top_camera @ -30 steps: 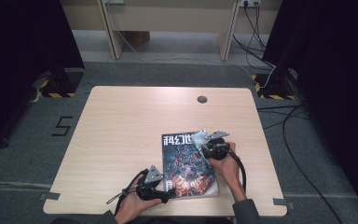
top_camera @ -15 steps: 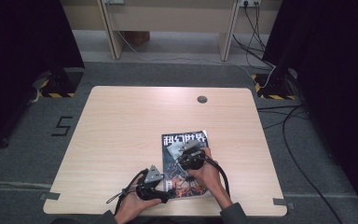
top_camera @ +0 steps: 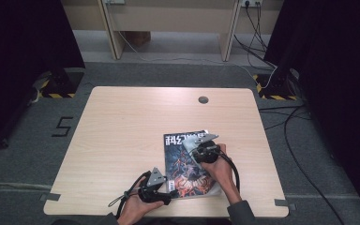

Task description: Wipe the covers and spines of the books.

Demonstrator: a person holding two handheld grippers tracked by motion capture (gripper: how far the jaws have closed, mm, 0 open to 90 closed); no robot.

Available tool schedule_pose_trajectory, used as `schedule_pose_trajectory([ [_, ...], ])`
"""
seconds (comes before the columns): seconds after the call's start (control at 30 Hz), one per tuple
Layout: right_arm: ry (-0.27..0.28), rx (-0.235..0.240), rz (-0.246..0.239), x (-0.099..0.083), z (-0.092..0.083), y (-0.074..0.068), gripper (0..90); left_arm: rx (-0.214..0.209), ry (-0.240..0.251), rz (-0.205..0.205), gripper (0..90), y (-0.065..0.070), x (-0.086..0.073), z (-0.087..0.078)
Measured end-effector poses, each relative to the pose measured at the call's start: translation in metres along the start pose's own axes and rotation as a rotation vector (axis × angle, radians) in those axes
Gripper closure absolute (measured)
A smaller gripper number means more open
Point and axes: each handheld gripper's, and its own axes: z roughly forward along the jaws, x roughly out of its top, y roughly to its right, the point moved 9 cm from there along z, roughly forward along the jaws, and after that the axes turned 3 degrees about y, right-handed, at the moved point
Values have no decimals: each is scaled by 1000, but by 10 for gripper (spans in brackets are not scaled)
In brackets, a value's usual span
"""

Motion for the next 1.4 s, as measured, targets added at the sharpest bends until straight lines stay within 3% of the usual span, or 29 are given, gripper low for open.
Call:
schedule_pose_trajectory([
  [0.13, 4, -40, 6, 1, 1, 5, 627, 14, 4, 25, 335, 0, 7, 8],
  [0.27, -3, -51, -72, 6, 3, -8, 636, 16, 4, 31, 349, 0, 7, 7],
  [0.3, -3, -51, -72, 6, 3, -8, 636, 10, 4, 26, 349, 0, 7, 7],
  [0.33, -2, -32, -105, 8, 4, -20, 635, 9, 7, 19, 357, 0, 7, 6],
  [0.37, -2, -32, -105, 8, 4, -20, 635, 7, 8, 4, 357, 1, 6, 6],
  [0.5, 10, 38, -137, 12, 5, -47, 635, -22, 2, -32, 329, 0, 1, -6],
  [0.57, 8, 46, -140, 12, 5, -49, 634, -32, 13, -50, 322, -1, 1, -15],
  [0.6, 9, 80, -126, 12, 5, -55, 634, -33, 17, -54, 319, -2, 1, -19],
  [0.63, 9, 80, -126, 12, 5, -55, 634, -31, 16, -54, 319, -5, 1, -23],
  [0.67, 12, 123, -110, 12, 4, -63, 634, -34, 6, -64, 313, -9, -3, -30],
  [0.7, 12, 123, -110, 12, 4, -63, 634, -34, 6, -64, 313, -9, -3, -30],
  [0.8, 16, 173, -136, 12, 4, -79, 634, -31, -16, -76, 309, -15, -11, -38],
  [0.9, 16, 174, -152, 13, 4, -84, 634, -27, -15, -81, 305, -18, -11, -40],
  [0.97, 14, 167, -171, 13, 4, -84, 627, -19, -18, -77, 300, -22, -12, -41],
  [1.1, 9, 168, -149, 13, 4, -78, 608, -9, -24, -81, 297, -28, -13, -41],
  [1.27, -5, 91, -112, 8, 2, -50, 609, -11, -28, -79, 296, -28, -13, -40],
  [1.33, -17, 69, -71, 2, -2, -31, 610, -10, -32, -78, 297, -28, -14, -40],
  [1.37, -17, 69, -71, 2, -2, -31, 610, -10, -32, -78, 296, -28, -14, -40],
  [1.4, -18, 68, -40, -1, -4, -24, 616, -10, -35, -75, 296, -28, -14, -39],
])
